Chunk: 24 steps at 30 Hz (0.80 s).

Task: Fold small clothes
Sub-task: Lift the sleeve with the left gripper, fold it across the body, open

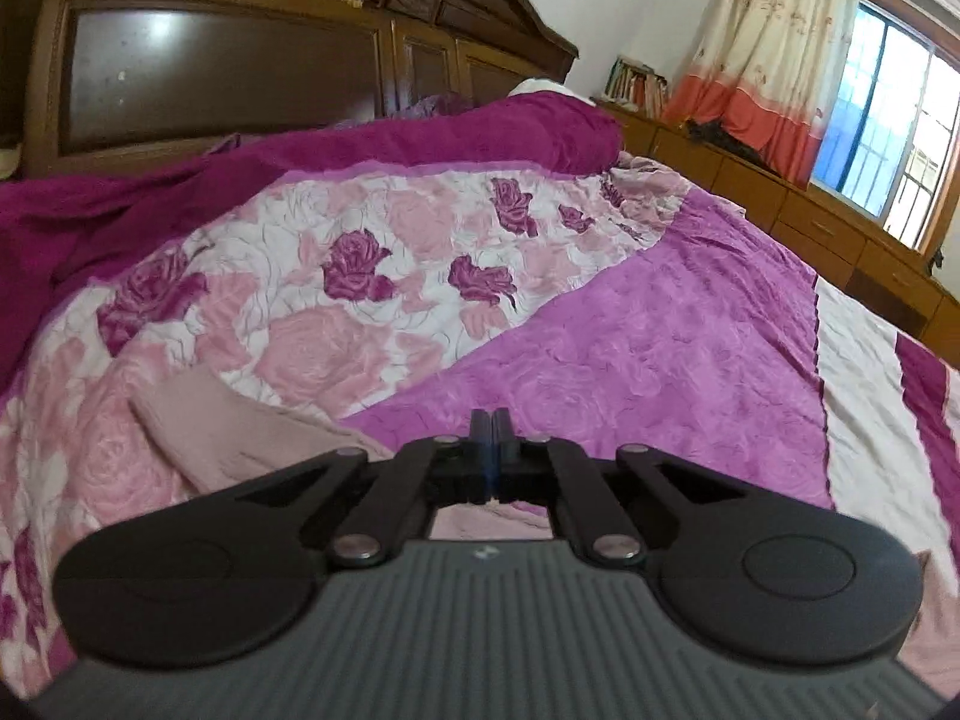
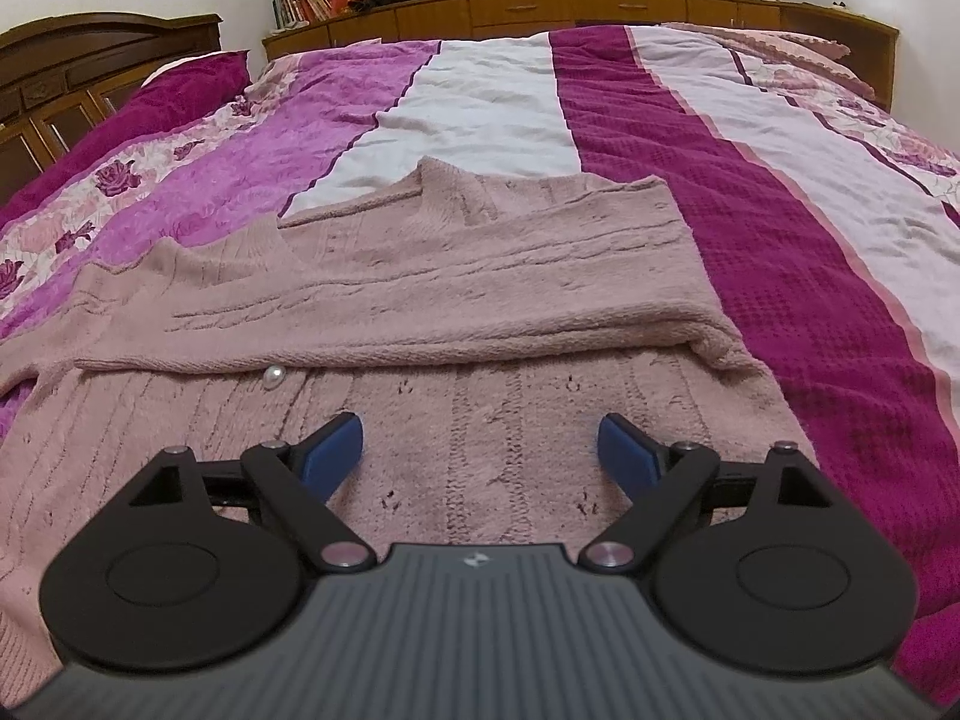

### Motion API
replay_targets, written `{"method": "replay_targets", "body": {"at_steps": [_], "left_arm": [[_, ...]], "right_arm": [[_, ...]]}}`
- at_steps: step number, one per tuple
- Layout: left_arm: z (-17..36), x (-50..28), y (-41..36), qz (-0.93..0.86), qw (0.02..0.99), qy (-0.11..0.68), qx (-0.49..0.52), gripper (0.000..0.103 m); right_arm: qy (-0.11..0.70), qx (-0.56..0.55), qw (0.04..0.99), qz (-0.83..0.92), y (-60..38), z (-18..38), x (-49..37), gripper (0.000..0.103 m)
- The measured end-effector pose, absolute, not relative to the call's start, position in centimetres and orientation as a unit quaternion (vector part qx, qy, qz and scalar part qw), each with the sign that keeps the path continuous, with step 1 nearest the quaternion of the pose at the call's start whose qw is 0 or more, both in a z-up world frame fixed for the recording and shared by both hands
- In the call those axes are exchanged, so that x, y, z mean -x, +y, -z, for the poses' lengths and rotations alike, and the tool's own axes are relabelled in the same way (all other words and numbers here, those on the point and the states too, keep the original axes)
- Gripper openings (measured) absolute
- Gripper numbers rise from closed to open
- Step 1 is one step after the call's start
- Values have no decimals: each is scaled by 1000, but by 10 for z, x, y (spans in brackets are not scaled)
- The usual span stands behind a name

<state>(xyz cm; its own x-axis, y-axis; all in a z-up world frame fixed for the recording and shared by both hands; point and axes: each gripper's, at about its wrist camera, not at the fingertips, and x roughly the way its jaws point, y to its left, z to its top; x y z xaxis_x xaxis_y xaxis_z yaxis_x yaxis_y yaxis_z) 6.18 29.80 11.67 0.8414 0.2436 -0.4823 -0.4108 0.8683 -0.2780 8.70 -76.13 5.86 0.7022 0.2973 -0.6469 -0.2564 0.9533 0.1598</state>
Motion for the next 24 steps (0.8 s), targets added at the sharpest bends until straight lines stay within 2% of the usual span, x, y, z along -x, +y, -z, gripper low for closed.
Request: {"method": "replay_targets", "body": {"at_steps": [4, 6, 7, 8, 10, 17, 24], "left_arm": [[-102, -57, 301, -154, 922, 251, 252, 6], [-91, -54, 302, -156, 913, 270, 263, 26], [-84, -50, 302, -165, 908, 278, 266, 44], [-80, -47, 303, -175, 905, 281, 268, 57], [-71, -40, 304, -194, 900, 283, 270, 64], [-28, -40, 319, -175, 862, 306, 365, 64], [-14, -57, 334, -206, 865, 239, 391, 63]], "right_arm": [[352, -32, 924, -146, -766, -60, -85, 90], [352, -35, 924, -143, -768, -60, -85, 90], [354, -37, 924, -142, -768, -60, -86, 90], [354, -37, 924, -142, -769, -59, -86, 90], [354, -36, 924, -141, -769, -59, -86, 90], [356, -25, 924, -142, -764, -56, -87, 90], [357, -16, 923, -141, -761, -56, -87, 91]]}}
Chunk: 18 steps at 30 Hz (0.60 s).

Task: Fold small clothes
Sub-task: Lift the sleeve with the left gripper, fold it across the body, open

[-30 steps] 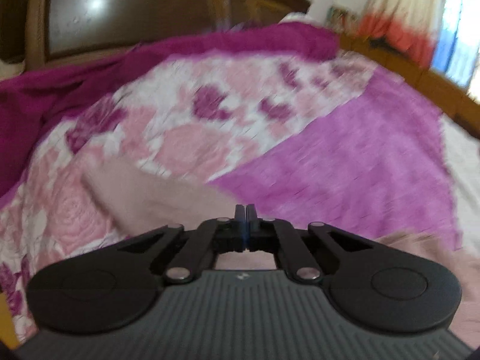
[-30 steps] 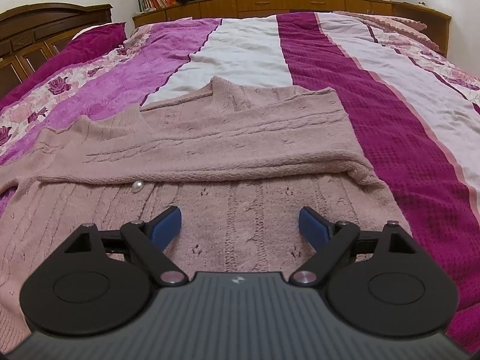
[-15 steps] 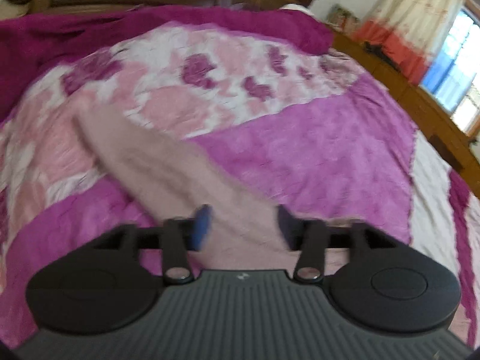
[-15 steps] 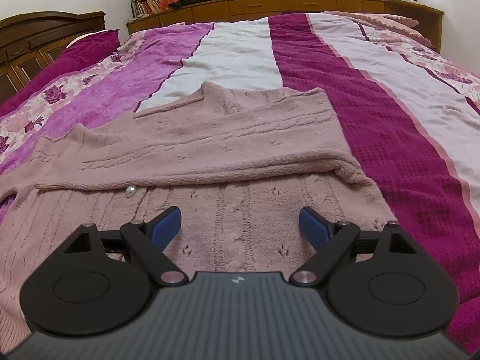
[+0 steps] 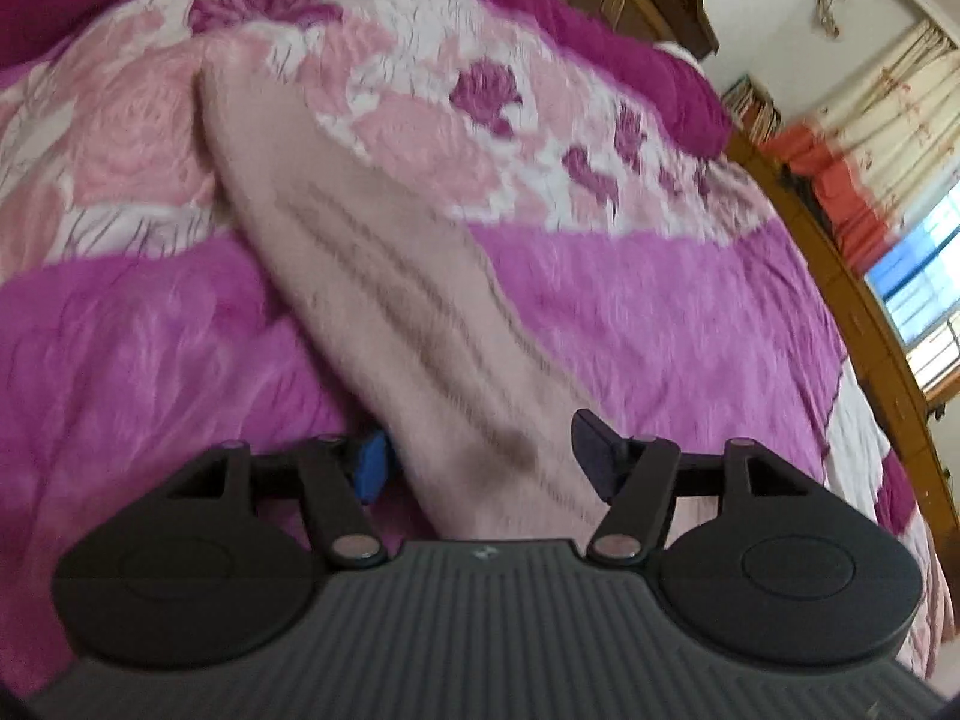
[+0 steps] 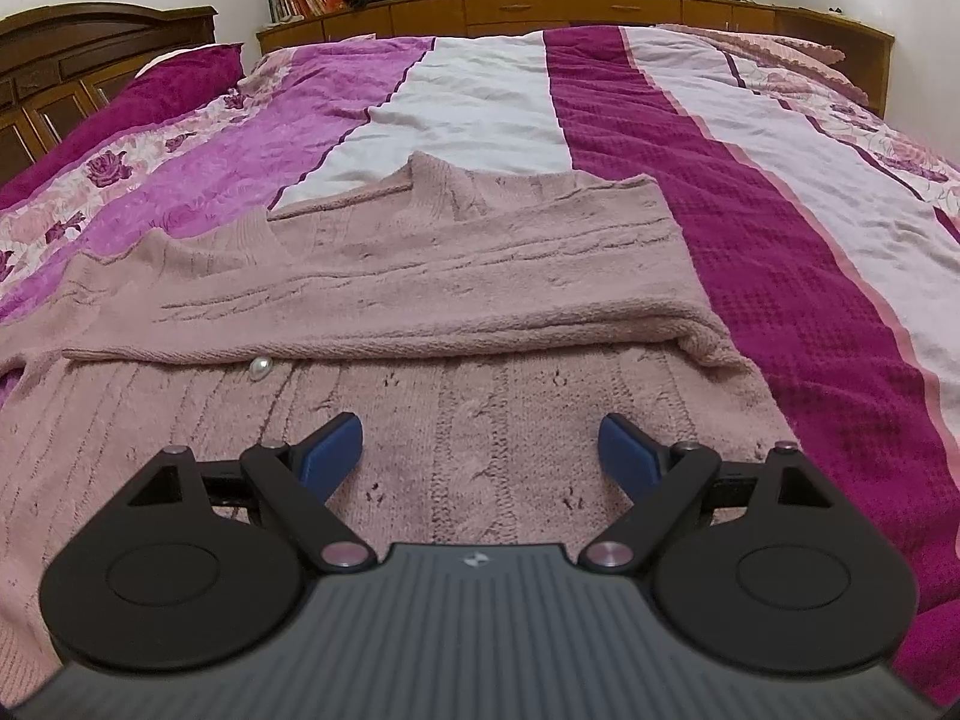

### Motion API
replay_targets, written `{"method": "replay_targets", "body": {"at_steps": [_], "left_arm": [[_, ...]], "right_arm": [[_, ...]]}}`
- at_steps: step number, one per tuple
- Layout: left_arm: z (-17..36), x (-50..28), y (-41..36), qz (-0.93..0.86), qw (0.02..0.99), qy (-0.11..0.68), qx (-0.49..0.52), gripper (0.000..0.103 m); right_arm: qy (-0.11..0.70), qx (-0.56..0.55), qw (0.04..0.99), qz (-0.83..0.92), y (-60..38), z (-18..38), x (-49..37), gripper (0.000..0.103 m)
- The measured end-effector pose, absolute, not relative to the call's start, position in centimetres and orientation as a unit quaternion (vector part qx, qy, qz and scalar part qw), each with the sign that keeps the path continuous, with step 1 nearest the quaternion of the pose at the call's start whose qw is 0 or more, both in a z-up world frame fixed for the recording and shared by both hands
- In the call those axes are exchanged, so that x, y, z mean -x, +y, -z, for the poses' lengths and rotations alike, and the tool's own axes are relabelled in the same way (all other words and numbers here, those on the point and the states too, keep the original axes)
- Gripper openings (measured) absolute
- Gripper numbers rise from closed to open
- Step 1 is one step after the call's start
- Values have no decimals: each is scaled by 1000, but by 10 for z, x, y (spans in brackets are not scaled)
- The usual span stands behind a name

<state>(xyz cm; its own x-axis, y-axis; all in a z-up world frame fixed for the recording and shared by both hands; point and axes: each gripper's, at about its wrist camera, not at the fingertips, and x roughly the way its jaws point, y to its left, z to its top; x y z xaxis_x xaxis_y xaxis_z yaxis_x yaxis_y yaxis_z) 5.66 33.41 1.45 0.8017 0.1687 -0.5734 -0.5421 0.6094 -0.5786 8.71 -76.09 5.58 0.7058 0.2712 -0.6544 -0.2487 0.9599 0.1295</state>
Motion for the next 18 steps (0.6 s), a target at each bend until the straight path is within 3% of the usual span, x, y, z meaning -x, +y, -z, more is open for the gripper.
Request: {"method": "replay_targets", "body": {"at_steps": [1, 2, 4, 18], "left_arm": [[-16, -61, 337, -207, 866, 239, 388, 59], [-18, -65, 339, -209, 868, 242, 381, 41], [-23, -72, 341, -205, 876, 258, 352, 14], [-116, -56, 271, -96, 937, 170, 289, 11]], "right_arm": [[357, -15, 923, -140, -760, -55, -87, 91], [357, -14, 923, -140, -760, -55, -87, 91], [357, -11, 924, -139, -758, -54, -88, 91], [347, -27, 927, -139, -766, -58, -86, 91]]}}
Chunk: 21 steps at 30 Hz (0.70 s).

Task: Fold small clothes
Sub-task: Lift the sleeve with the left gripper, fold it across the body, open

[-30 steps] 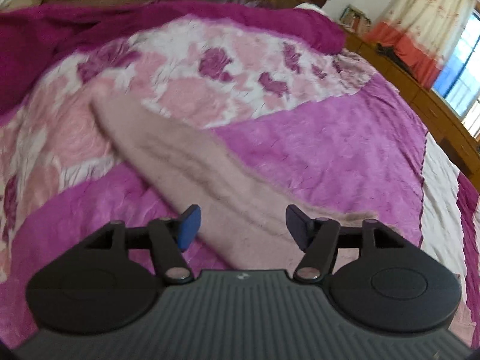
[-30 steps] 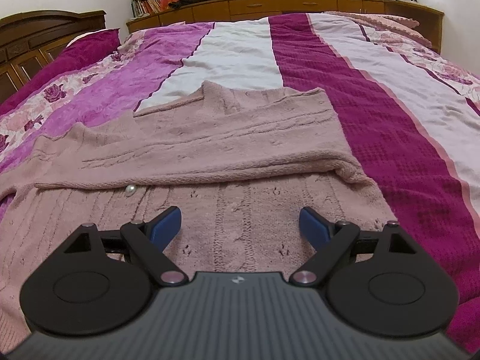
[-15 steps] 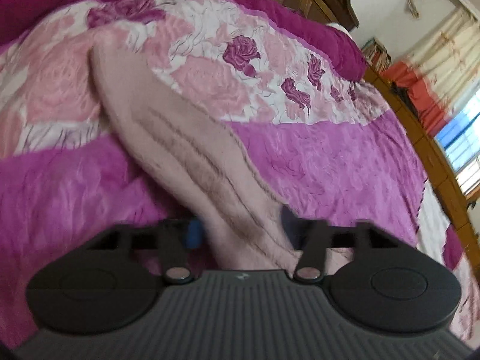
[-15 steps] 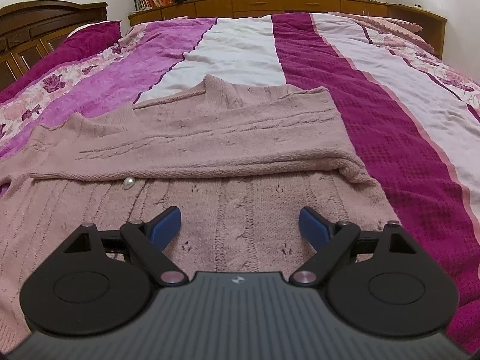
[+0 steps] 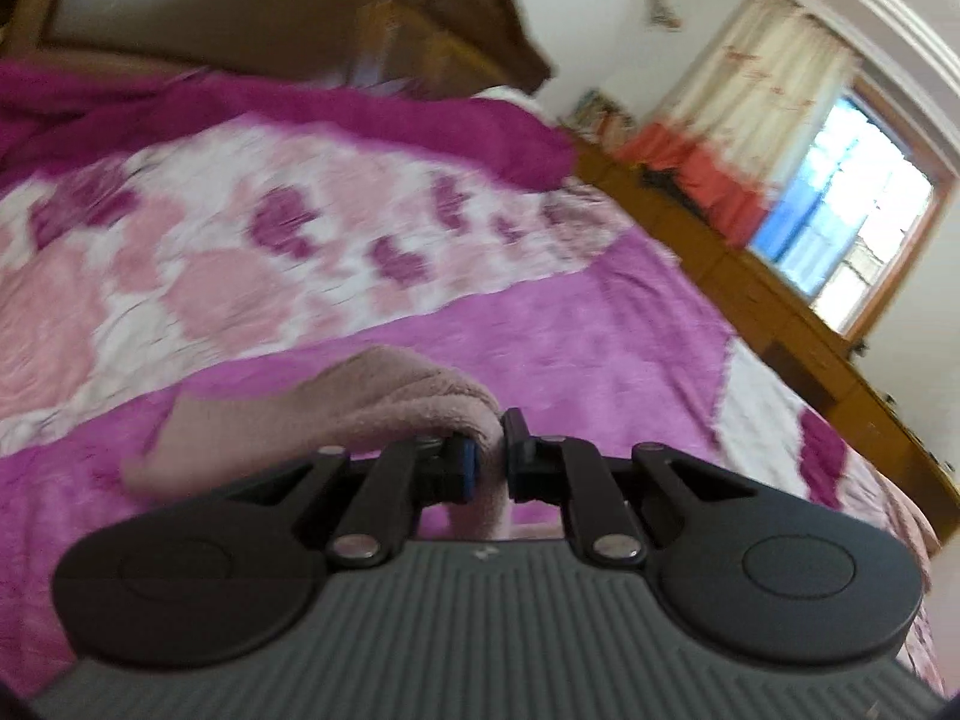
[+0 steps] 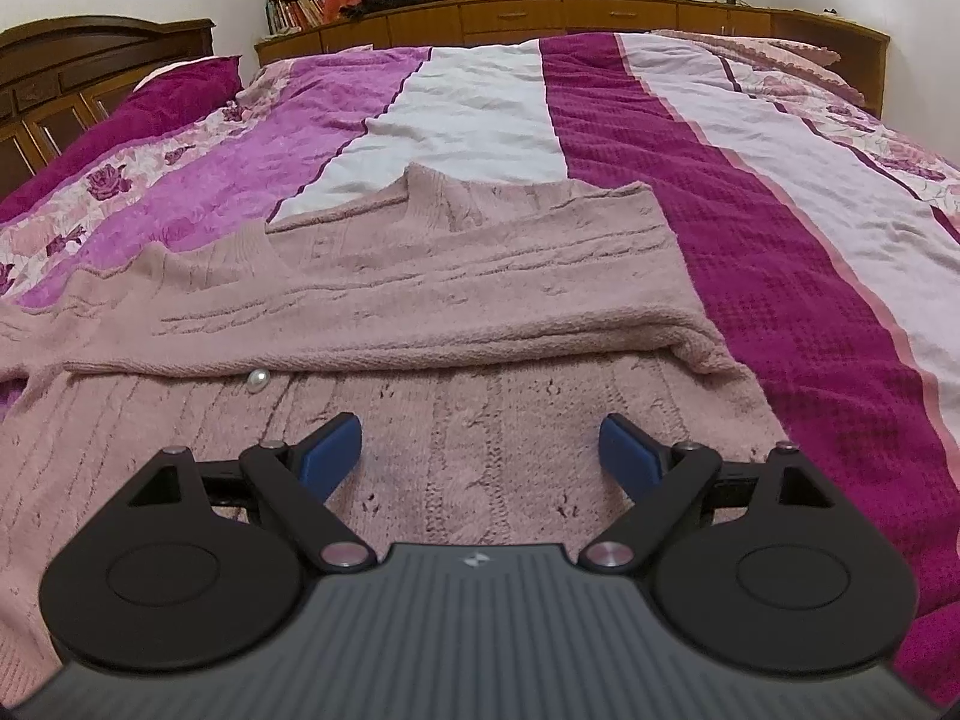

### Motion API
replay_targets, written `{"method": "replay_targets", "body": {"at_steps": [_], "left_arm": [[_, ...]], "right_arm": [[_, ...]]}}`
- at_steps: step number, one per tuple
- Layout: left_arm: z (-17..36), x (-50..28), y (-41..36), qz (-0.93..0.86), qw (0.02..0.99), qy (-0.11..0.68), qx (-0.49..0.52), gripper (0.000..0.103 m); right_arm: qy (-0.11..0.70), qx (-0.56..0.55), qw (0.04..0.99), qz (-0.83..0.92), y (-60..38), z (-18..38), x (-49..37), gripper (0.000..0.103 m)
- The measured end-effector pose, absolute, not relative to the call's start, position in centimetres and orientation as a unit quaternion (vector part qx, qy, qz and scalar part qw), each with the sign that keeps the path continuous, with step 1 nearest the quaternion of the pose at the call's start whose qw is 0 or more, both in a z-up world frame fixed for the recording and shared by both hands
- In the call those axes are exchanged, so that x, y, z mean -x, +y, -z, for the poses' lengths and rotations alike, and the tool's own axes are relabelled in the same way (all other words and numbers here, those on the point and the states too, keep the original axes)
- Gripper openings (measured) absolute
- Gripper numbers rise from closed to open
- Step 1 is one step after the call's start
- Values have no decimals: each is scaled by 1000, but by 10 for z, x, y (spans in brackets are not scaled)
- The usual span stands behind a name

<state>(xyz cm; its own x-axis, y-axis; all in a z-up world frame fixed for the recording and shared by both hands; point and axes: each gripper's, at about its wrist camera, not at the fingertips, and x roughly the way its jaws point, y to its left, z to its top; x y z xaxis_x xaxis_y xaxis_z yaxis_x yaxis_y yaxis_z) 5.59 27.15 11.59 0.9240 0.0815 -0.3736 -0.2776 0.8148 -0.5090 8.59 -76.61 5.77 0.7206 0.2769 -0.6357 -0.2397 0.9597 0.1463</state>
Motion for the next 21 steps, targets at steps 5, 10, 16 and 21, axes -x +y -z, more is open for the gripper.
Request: {"method": "replay_targets", "body": {"at_steps": [5, 10, 16, 21], "left_arm": [[-138, -63, 221, -40, 946, 167, 275, 10], [-140, -76, 173, 12, 944, 186, 271, 10], [-122, -92, 116, 56, 939, 223, 256, 10], [-97, -100, 85, 73, 936, 258, 227, 10]], "right_arm": [[343, -36, 929, -136, -771, -60, -86, 91], [340, -43, 930, -135, -775, -60, -84, 91], [339, -52, 930, -132, -781, -58, -85, 91], [340, -57, 930, -130, -783, -55, -85, 91]]}}
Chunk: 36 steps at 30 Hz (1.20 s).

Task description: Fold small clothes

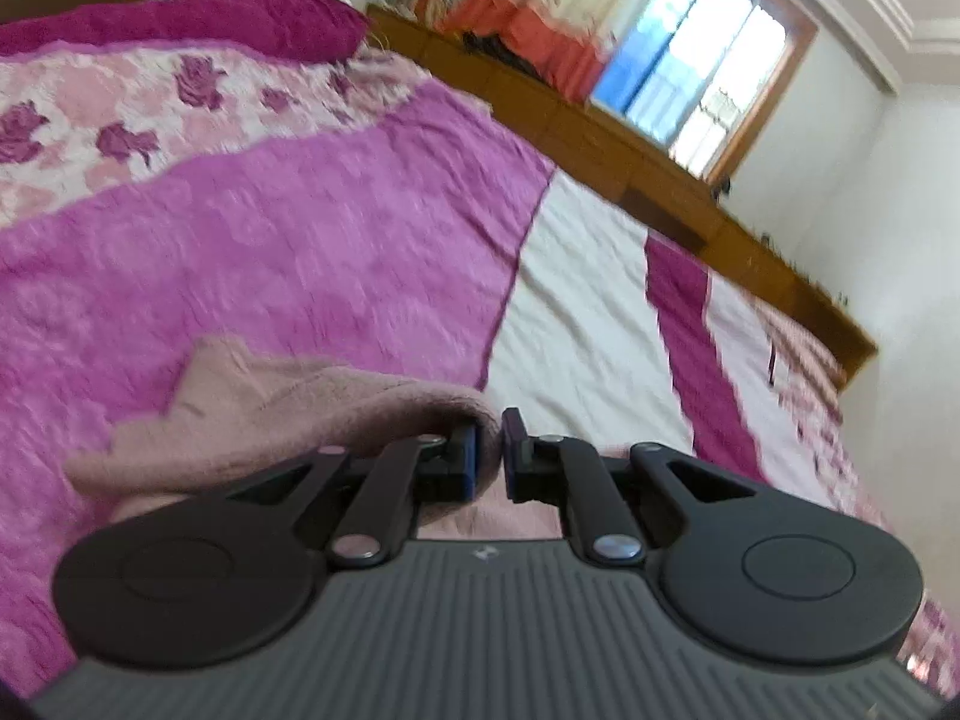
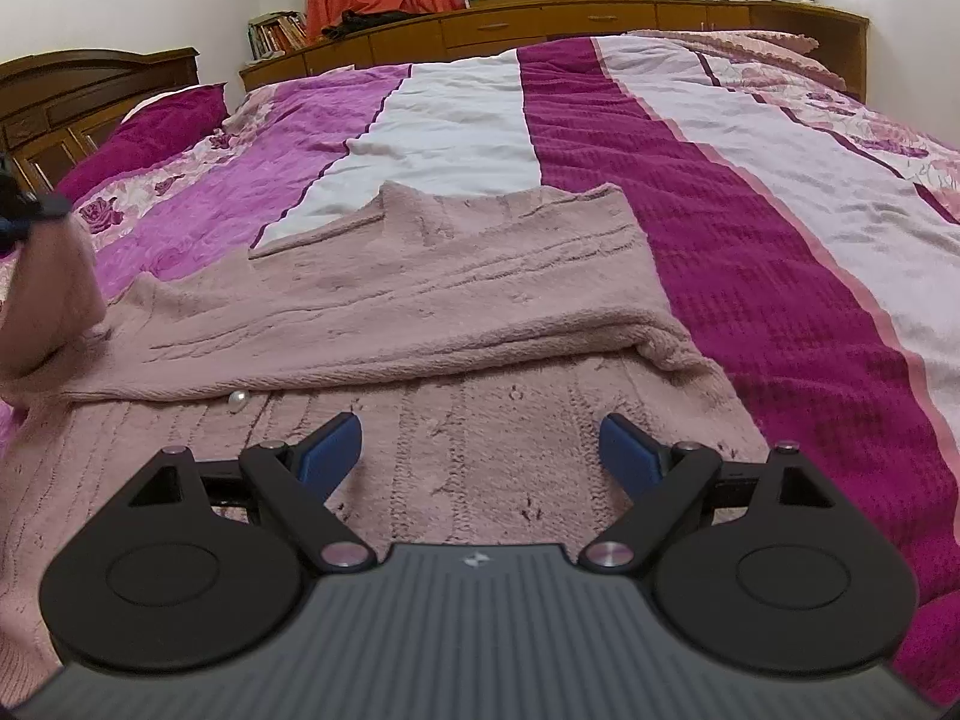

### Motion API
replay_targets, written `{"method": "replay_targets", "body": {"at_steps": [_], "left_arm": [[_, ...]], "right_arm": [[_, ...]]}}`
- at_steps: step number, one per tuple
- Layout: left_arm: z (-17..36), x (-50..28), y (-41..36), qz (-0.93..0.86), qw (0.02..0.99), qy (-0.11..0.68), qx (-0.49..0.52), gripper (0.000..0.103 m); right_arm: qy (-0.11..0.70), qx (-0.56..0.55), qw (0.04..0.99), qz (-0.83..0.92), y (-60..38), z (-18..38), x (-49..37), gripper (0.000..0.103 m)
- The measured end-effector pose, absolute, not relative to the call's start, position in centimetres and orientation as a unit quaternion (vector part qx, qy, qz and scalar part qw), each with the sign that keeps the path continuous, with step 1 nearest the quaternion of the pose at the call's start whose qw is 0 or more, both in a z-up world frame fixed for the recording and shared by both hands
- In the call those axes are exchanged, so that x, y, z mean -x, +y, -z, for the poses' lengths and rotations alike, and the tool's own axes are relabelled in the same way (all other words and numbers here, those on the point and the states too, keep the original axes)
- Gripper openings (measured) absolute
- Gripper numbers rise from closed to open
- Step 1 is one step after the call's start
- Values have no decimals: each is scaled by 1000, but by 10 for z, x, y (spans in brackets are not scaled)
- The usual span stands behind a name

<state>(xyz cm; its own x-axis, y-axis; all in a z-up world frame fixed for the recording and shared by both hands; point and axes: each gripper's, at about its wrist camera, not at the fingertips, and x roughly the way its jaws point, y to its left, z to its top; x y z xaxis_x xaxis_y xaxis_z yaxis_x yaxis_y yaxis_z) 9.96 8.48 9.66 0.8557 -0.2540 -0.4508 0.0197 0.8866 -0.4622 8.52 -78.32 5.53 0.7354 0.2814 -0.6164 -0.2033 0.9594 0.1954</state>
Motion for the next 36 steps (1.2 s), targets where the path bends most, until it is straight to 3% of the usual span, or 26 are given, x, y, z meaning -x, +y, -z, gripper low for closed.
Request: {"method": "replay_targets", "body": {"at_steps": [12, 15, 17, 20, 36], "left_arm": [[-38, -94, 47, 101, 919, 353, 143, 13], [-32, -89, 41, 109, 918, 363, 119, 24], [-35, -86, 38, 116, 918, 364, 106, 42], [-41, -79, 36, 119, 920, 365, 84, 56], [-42, -46, 102, -1, 916, 394, 75, 56]], "right_arm": [[339, -55, 930, -132, -784, -52, -86, 91], [339, -54, 930, -132, -783, -51, -86, 91], [339, -54, 930, -132, -783, -51, -86, 91], [339, -55, 930, -132, -783, -51, -86, 91], [338, -68, 915, -209, -735, -89, -94, 91]]}}
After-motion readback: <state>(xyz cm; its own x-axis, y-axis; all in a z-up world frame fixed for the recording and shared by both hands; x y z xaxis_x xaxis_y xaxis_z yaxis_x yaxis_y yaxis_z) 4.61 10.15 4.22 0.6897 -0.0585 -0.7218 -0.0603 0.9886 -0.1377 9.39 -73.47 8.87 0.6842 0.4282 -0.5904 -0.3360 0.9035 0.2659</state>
